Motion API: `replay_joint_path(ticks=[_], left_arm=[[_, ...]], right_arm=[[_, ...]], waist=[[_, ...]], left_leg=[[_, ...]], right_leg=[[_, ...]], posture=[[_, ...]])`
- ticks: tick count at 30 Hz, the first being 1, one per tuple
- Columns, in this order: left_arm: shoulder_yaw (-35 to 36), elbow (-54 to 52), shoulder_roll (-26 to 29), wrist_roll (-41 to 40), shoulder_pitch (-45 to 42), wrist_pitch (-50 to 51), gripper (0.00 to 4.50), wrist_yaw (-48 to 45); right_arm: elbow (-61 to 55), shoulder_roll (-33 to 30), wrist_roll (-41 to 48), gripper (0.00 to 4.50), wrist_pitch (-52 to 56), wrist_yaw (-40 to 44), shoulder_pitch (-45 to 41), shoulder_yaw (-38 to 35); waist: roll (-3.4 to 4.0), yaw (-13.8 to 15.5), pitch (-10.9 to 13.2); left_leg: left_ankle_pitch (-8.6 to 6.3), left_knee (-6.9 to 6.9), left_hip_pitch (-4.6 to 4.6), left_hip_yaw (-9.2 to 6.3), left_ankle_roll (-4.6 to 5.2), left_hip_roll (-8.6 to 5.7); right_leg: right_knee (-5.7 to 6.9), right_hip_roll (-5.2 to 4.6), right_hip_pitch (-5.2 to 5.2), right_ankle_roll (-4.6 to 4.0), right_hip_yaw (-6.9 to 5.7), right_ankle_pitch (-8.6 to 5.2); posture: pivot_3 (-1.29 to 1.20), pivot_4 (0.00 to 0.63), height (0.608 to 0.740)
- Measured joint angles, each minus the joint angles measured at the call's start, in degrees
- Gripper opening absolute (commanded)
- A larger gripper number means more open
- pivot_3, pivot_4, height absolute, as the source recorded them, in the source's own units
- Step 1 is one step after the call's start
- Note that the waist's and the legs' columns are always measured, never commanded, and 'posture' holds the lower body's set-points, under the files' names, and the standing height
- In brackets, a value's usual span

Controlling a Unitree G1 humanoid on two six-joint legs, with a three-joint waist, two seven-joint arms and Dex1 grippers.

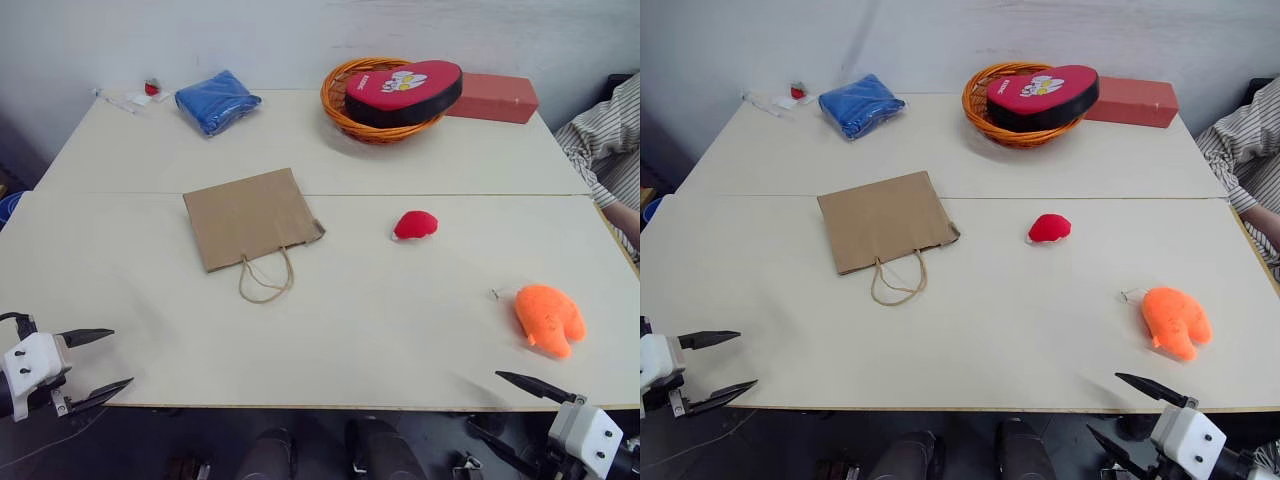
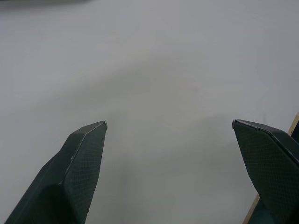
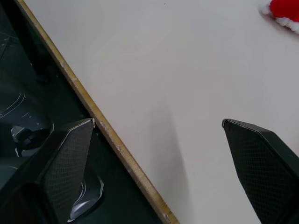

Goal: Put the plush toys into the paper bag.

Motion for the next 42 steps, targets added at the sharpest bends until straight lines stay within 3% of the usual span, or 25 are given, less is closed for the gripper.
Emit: replay_joint_path(ticks=[9,15,21,26,29,35,42], left_arm=[[-0.27,1.48,0.57,-1.12,-2.63,6.34,4.50,0.43],[-4.61,-4.82,2.49,-7.51,-14.19,20.39,4.50,-0.42],[-16.72,-8.12,1.46,-5.87,-30.27,22.89,4.50,-0.04],[-29.54,-2.77,-1.01,3.94,-41.95,15.13,4.50,-1.46],[-33.83,2.32,-5.87,5.94,-48.32,12.79,4.50,-2.20],[-39.10,13.40,-11.94,10.98,-54.80,4.50,3.01,-2.82],[-40.23,19.52,-15.47,11.39,-58.68,0.29,0.69,-4.14]], right_arm=[[-1.68,0.68,0.04,4.48,1.36,-2.79,-3.72,2.42],[-11.72,3.31,6.84,4.48,10.51,-10.62,-10.51,6.59],[-17.84,5.34,9.43,4.48,17.12,-18.78,-18.11,9.49],[-18.71,5.82,7.27,4.48,18.81,-21.38,-20.84,12.40],[-18.73,6.04,6.04,4.48,18.94,-22.04,-20.98,13.23],[-18.72,6.30,4.64,4.50,18.70,-22.47,-19.91,13.22],[-18.72,6.47,3.38,4.50,18.57,-22.60,-19.12,13.26]], waist=[[-0.01,-0.01,0.00],[-0.02,0.46,-0.02],[-0.01,0.08,-0.02],[-0.02,-0.17,-0.02],[-0.04,-0.03,-0.02],[-0.05,-0.16,-0.02],[-0.06,0.00,-0.03]], left_leg=[[0.01,0.00,0.00,0.00,-0.01,-0.01],[0.17,0.13,-0.03,-0.08,-0.32,-0.02],[0.22,0.14,-0.08,-0.07,-0.41,-0.05],[0.25,0.16,-0.13,-0.01,-0.44,-0.06],[0.25,0.31,-0.28,-0.02,-0.43,-0.07],[0.26,0.37,-0.28,0.01,-0.44,-0.06],[0.27,0.44,-0.31,-0.01,-0.45,-0.07]], right_leg=[[0.03,0.01,0.00,0.01,-0.01,0.00],[0.13,0.00,-0.01,0.01,-0.06,0.00],[0.16,0.06,-0.09,0.03,-0.05,0.01],[0.24,0.11,-0.18,0.03,0.00,0.01],[0.49,0.12,-0.29,0.04,-0.04,0.01],[0.53,0.14,-0.34,0.04,-0.01,0.01],[0.54,0.13,-0.34,0.04,-0.01,0.01]], posture=[[0.00,0.150,0.740],[0.00,0.150,0.740],[0.00,0.150,0.740],[0.00,0.150,0.740],[0.00,0.150,0.740],[0.00,0.150,0.740],[0.00,0.150,0.740]])
